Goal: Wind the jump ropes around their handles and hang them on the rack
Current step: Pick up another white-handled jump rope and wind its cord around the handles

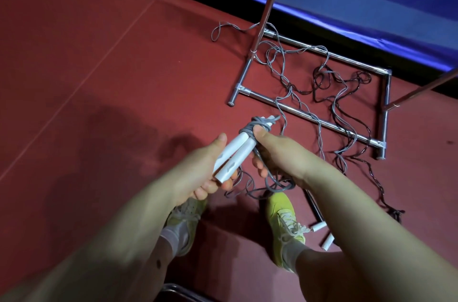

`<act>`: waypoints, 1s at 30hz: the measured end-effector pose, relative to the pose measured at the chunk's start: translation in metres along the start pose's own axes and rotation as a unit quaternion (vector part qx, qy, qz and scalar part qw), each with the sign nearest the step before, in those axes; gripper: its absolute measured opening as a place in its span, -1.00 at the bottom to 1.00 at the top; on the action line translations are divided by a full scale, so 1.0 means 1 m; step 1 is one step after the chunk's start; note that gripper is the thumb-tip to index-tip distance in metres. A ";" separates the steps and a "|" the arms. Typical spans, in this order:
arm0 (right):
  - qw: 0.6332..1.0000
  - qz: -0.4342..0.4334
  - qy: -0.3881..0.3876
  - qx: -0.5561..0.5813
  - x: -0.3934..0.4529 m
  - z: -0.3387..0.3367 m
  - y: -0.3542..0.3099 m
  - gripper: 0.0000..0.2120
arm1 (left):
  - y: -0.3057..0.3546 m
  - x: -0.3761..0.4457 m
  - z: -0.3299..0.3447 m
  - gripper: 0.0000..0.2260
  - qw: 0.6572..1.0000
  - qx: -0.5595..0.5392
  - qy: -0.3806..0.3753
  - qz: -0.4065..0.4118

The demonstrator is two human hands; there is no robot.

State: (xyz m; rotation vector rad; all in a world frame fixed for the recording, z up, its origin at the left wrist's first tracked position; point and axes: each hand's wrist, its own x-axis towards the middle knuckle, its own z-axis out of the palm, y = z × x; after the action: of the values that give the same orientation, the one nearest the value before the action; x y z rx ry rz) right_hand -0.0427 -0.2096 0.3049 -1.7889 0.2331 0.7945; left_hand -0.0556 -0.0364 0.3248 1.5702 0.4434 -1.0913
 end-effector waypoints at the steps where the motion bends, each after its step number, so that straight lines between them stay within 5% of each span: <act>1: 1.000 0.003 0.000 -0.018 -0.001 -0.001 0.000 -0.46 | 0.000 0.000 0.001 -0.40 1.000 0.005 0.002 -0.005; 10: 0.991 0.037 0.036 -0.121 0.000 0.003 0.000 -0.42 | -0.002 0.004 0.004 -0.42 0.999 0.035 0.027 -0.006; 17: 0.998 0.061 0.007 0.031 0.002 0.005 0.000 -0.51 | -0.007 0.009 0.000 -0.47 0.991 0.084 0.089 0.052; 24: 0.999 0.026 -0.013 -0.029 0.004 0.007 0.001 -0.29 | -0.001 0.002 0.001 -0.81 0.993 0.011 0.076 0.085; 30: 1.000 -0.002 -0.001 0.025 0.004 0.007 -0.001 -0.42 | 0.002 -0.001 -0.002 -0.87 0.990 0.014 0.081 0.116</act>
State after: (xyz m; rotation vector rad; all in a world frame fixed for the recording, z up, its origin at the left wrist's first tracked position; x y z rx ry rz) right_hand -0.0422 -0.2021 0.3022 -1.7420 0.2467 0.7816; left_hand -0.0537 -0.0351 0.3262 1.6956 0.3445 -0.7980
